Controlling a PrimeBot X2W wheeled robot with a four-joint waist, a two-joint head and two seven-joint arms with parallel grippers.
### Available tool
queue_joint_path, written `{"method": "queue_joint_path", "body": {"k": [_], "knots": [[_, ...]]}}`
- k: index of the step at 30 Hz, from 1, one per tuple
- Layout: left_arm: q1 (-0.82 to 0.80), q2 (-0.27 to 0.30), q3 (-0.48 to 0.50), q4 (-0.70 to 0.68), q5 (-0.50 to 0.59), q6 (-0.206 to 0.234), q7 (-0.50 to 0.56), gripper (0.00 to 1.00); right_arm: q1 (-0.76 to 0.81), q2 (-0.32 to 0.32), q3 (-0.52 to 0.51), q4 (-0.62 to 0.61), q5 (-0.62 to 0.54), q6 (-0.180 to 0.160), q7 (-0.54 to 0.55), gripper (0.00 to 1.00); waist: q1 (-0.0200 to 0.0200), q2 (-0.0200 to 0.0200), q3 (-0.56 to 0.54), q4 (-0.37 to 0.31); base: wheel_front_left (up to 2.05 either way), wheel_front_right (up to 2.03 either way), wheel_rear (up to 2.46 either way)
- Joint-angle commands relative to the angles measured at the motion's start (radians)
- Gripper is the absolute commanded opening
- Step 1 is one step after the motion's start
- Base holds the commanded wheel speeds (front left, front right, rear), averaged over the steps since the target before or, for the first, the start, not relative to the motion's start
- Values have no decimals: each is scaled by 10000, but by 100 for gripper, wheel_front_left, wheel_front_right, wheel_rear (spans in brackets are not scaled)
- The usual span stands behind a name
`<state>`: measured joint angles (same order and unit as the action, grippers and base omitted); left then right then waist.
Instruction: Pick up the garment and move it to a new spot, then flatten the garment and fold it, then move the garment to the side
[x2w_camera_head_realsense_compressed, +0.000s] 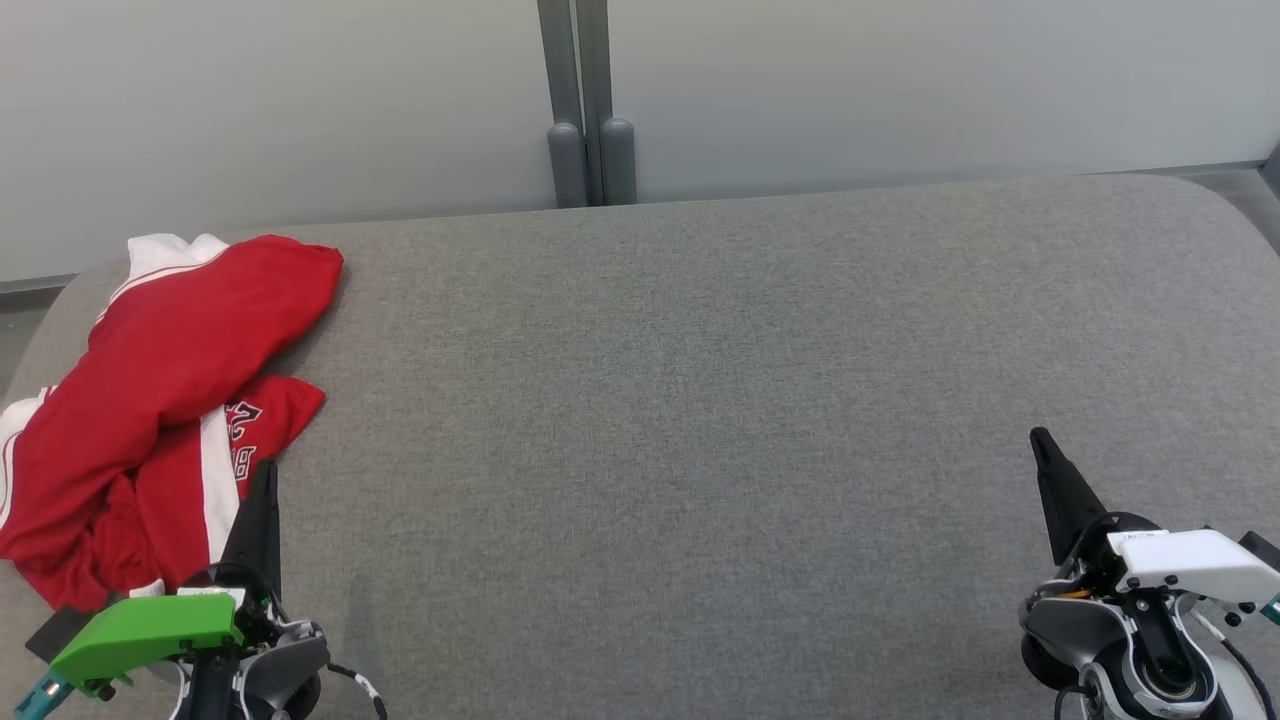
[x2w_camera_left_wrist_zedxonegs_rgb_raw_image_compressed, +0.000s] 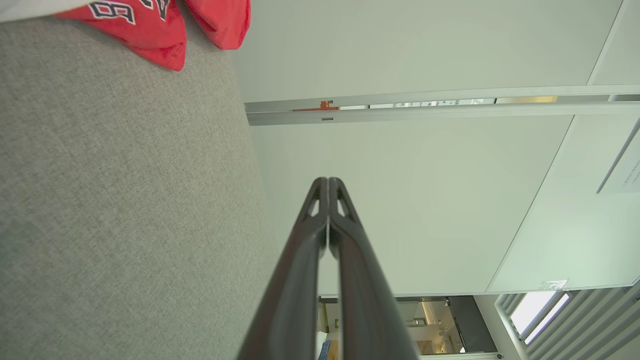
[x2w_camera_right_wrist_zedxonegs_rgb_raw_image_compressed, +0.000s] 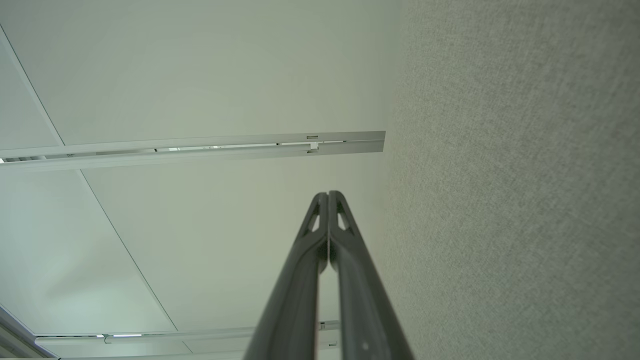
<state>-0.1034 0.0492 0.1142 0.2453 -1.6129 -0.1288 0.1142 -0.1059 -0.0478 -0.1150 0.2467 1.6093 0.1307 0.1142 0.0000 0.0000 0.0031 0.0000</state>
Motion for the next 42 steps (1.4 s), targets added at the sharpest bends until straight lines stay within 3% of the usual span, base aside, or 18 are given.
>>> {"method": "queue_joint_path", "body": {"k": [1, 42], "knots": [[-119, 15, 13, -12, 2, -52, 22, 0, -52, -18, 1, -50, 76, 0, 20, 0, 0, 0, 0, 0, 0, 0, 0], [-120, 15, 13, -12, 4, -52, 22, 0, -52, -18, 1, -50, 75, 0, 20, 0, 0, 0, 0, 0, 0, 0, 0]]}}
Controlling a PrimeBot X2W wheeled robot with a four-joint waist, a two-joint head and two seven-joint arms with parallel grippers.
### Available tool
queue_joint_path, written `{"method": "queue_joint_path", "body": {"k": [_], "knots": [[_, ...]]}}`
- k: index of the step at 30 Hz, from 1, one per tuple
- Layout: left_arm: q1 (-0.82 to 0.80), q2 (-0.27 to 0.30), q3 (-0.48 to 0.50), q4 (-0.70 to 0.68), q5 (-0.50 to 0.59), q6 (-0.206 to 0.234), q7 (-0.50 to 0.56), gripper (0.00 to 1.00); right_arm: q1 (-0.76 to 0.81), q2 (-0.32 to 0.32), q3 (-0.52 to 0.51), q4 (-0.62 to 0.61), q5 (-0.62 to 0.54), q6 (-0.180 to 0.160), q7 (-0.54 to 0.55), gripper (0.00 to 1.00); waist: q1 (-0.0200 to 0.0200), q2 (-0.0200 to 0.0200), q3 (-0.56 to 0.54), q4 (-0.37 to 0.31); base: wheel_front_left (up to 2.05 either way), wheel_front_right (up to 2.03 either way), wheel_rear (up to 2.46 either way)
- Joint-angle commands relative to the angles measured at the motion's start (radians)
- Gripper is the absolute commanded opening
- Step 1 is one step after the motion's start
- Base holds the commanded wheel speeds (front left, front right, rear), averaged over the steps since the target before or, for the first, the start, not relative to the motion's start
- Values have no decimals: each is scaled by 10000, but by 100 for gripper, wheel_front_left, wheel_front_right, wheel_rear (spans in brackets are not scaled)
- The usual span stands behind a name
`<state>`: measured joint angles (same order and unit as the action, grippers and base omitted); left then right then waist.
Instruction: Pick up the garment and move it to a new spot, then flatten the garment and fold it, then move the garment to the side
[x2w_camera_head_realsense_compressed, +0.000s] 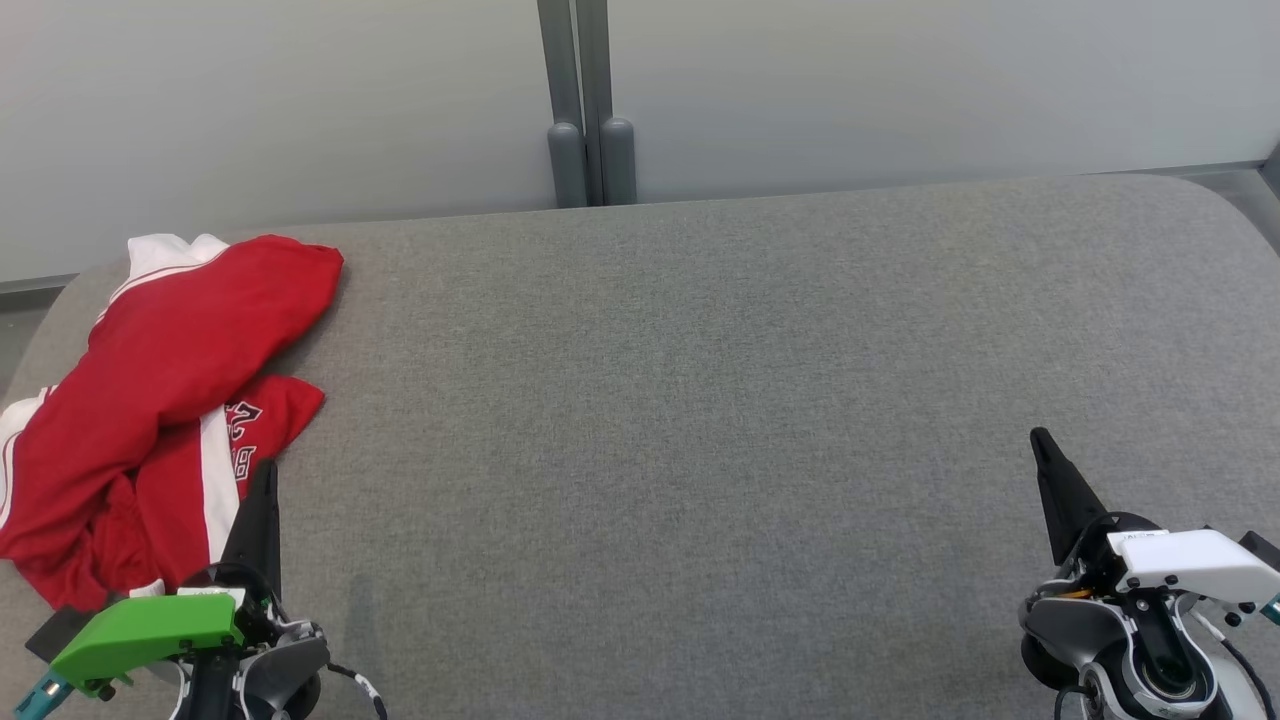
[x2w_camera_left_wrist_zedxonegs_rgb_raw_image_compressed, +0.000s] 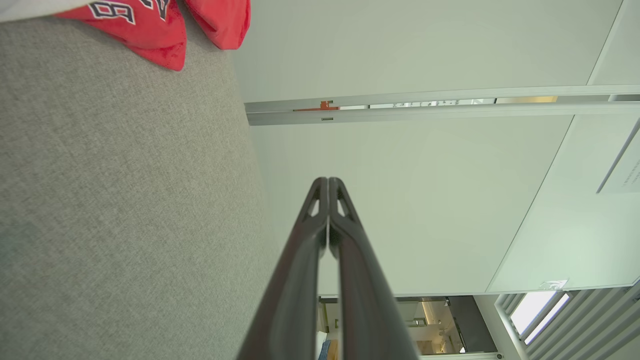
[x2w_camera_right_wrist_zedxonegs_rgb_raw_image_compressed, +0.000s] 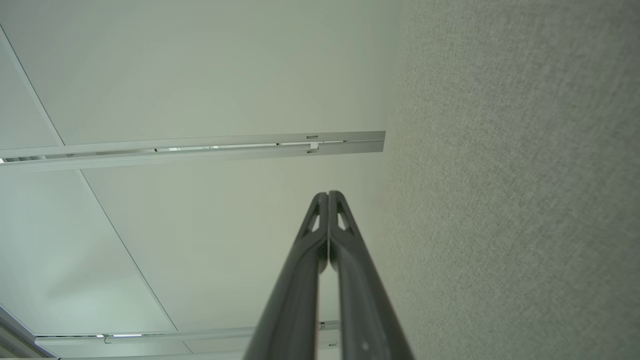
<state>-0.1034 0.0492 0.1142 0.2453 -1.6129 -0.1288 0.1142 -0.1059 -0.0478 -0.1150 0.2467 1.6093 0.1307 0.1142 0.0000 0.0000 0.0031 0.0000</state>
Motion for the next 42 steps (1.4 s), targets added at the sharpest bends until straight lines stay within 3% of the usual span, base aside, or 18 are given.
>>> {"method": "queue_joint_path", "body": {"k": [1, 21, 22, 27, 42], "knots": [[-120, 15, 13, -12, 4, -52, 22, 0, -52, -18, 1, -50, 75, 0, 20, 0, 0, 0, 0, 0, 0, 0, 0], [-120, 15, 13, -12, 3, -53, 22, 0, -52, -19, 1, -50, 76, 0, 20, 0, 0, 0, 0, 0, 0, 0, 0], [0, 0, 0, 0, 0, 0, 0, 100, 0, 0, 0, 0, 0, 0, 0, 100, 0, 0, 0, 0, 0, 0, 0], [312, -76, -60, 349, 6, 19, -45, 100, 300, 81, 36, 323, -9, -4, -14, 100, 0, 0, 1, 0, 0, 0, 0], [241, -55, -529, -163, 690, 10, -773, 100, 382, -21, 558, -588, -289, -3, -485, 100, 0, 0, 20, 28, 0, 0, 0]]}}
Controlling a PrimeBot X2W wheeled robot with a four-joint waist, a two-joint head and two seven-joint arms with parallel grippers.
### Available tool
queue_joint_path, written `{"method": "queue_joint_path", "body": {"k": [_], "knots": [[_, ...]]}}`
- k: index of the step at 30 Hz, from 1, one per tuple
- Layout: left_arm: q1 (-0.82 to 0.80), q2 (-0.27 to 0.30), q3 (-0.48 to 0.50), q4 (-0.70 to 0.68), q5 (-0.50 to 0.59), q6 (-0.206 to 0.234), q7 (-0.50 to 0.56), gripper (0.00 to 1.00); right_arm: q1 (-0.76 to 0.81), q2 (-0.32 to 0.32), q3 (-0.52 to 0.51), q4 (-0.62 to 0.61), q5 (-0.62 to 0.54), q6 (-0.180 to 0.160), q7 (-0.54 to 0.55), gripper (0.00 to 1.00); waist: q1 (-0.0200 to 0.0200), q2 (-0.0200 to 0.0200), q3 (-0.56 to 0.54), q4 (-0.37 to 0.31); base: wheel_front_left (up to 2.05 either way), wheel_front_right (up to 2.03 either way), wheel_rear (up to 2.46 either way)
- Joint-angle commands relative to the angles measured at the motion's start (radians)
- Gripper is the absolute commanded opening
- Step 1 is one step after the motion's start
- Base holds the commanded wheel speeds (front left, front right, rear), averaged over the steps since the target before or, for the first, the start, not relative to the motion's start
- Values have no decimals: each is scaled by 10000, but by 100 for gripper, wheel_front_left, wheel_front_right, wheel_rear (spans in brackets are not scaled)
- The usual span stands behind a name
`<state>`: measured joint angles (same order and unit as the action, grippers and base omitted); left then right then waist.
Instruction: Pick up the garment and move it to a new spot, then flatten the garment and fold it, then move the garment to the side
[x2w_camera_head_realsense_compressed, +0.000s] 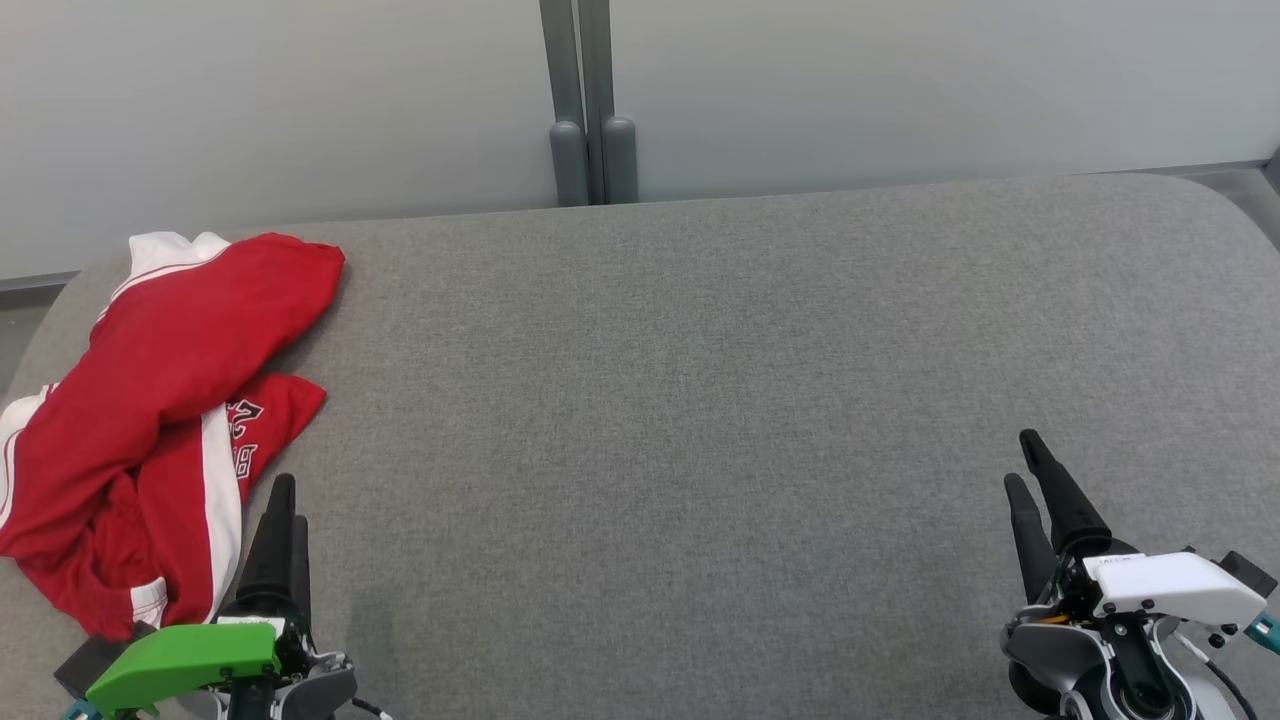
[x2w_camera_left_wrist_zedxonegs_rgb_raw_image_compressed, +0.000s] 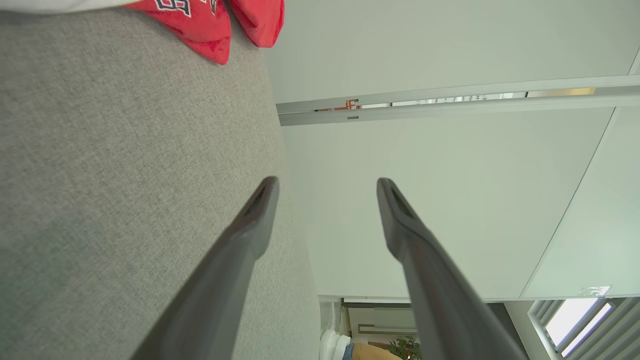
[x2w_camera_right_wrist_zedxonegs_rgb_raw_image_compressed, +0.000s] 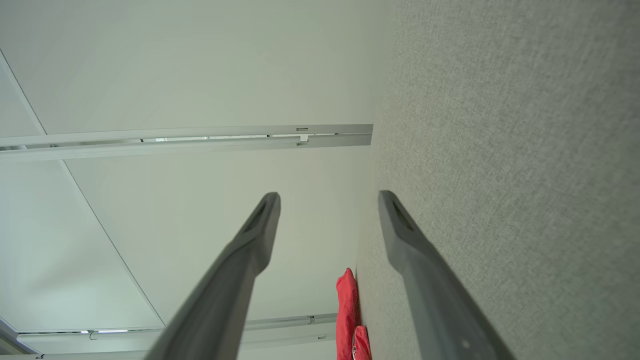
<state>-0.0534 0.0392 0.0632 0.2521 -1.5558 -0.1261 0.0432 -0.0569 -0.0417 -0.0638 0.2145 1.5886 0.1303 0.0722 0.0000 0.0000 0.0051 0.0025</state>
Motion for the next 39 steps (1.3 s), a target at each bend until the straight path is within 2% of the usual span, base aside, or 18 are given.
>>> {"method": "queue_joint_path", "body": {"k": [1, 9, 19, 22, 28, 39], "knots": [[-267, 46, -38, -272, 248, -18, -112, 100, -113, -123, 89, -331, -164, 1, -132, 100, 0, 0, 4, 7, 0, 0, 0], [-287, 57, -130, -603, 1450, 50, -449, 100, -204, -505, 597, -646, -1188, 1, -700, 100, 0, 0, 20, 29, 0, 0, 0], [-302, 69, -405, -1096, 3581, 299, -832, 100, -280, -723, 987, -951, -2825, 2, -1115, 100, 0, 0, 25, 36, 0, 0, 0], [-315, 72, -584, -1145, 4526, 328, -944, 100, -279, -802, 1123, -1045, -3480, 2, -1227, 100, 0, 0, 32, 45, 0, 0, 0], [-338, 78, -839, -1126, 6153, 680, -1149, 100, -267, -959, 1410, -1151, -4705, 3, -1430, 100, 0, 0, 47, 71, 0, 0, 0], [-399, 126, -1249, -1181, 8451, 1150, -1492, 100, -256, -1094, 1755, -1215, -6757, 3, -1776, 100, 0, 0, 103, 129, 0, 0, 0]]}}
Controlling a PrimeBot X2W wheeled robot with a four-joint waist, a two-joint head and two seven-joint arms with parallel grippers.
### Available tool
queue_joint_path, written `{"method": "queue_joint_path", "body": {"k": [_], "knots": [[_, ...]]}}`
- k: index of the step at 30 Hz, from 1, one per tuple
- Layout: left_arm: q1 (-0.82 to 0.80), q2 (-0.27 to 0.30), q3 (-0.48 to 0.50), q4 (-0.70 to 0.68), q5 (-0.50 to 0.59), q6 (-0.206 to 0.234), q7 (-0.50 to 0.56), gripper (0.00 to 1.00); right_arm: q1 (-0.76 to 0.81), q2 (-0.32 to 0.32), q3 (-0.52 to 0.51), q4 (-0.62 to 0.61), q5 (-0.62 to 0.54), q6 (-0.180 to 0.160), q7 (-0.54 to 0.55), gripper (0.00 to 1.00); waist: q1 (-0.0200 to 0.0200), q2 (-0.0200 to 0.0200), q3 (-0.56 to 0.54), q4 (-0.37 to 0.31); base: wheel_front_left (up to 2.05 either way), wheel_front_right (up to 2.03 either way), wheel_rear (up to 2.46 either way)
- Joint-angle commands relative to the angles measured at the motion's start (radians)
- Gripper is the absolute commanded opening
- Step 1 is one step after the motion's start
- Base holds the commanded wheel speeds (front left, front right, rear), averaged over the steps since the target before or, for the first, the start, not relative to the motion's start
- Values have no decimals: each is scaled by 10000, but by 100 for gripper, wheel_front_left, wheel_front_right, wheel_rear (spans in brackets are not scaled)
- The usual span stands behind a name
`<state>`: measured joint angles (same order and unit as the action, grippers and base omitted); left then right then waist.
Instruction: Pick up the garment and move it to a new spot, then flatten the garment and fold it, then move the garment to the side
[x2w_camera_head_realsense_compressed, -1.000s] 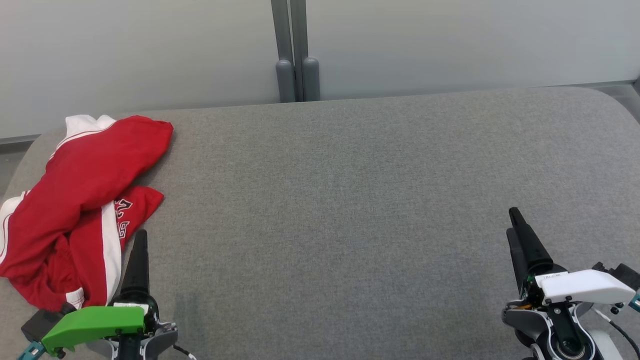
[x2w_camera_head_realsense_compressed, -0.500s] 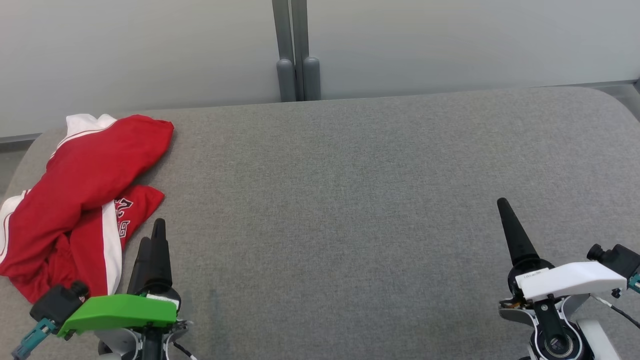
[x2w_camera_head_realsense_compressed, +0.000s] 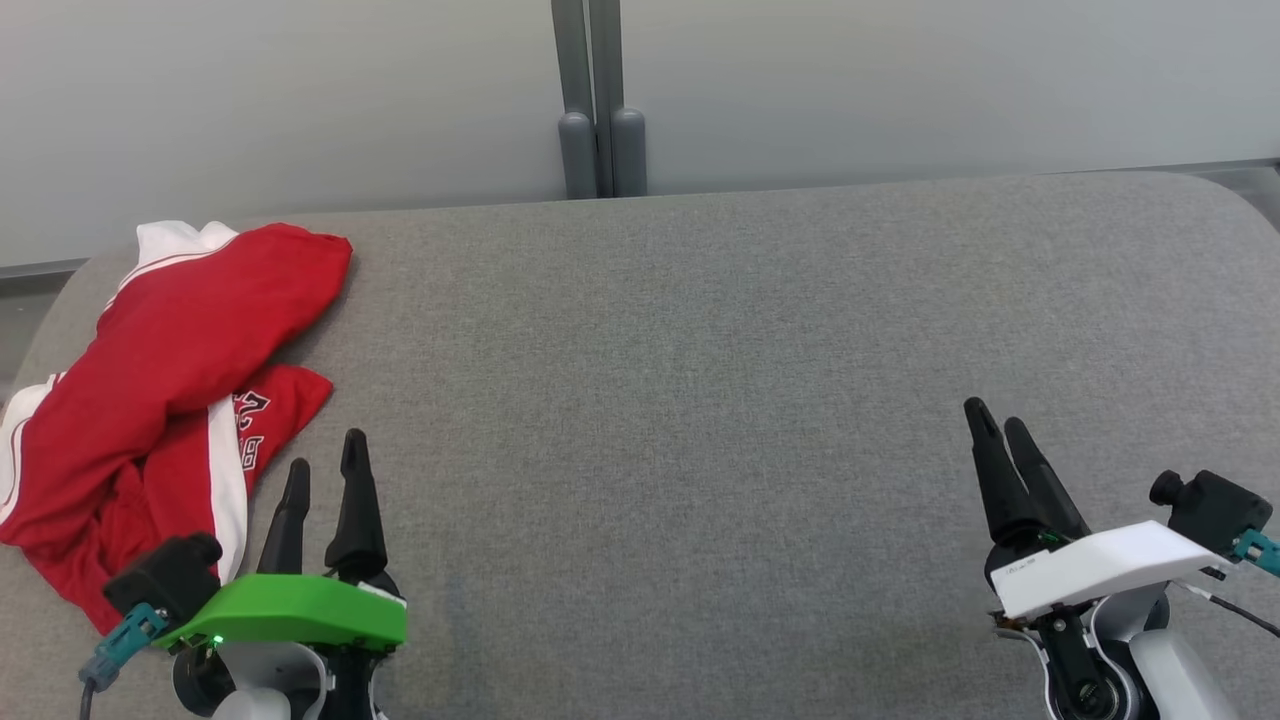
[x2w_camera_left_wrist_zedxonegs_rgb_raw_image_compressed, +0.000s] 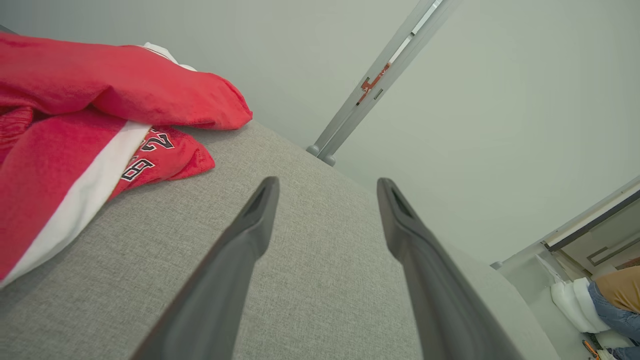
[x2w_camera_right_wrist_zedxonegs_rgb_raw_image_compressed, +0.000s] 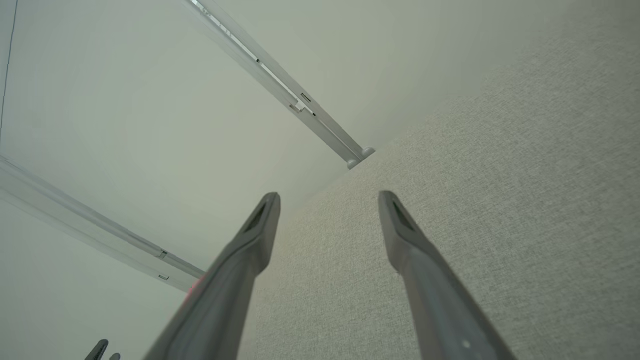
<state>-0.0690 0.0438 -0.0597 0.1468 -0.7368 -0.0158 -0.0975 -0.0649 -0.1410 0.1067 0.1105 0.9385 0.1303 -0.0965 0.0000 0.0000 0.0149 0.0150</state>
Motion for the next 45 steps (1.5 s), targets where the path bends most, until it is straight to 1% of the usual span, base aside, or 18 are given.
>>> {"method": "queue_joint_path", "body": {"k": [1, 9, 16, 45], "knots": [[-252, 80, -45, -126, 434, 85, -121, 100, -180, -131, 119, -159, -417, 3, -126, 100, 0, 0, 12, 8, 0, 0, 0], [-255, 83, -217, -176, 1387, 250, -344, 100, -252, -208, 331, -192, -1346, 4, -348, 100, 0, 0, 39, 21, 0, 0, 0], [-248, 82, -340, -236, 2121, 352, -534, 100, -248, -279, 530, -173, -1910, 4, -538, 100, 0, 0, 30, 39, 0, 0, 0], [-262, 82, -770, -409, 4444, 619, -1205, 100, -257, -544, 1069, -438, -3592, 5, -1209, 100, 0, 0, -3, 170, 0, 0, 0]]}}
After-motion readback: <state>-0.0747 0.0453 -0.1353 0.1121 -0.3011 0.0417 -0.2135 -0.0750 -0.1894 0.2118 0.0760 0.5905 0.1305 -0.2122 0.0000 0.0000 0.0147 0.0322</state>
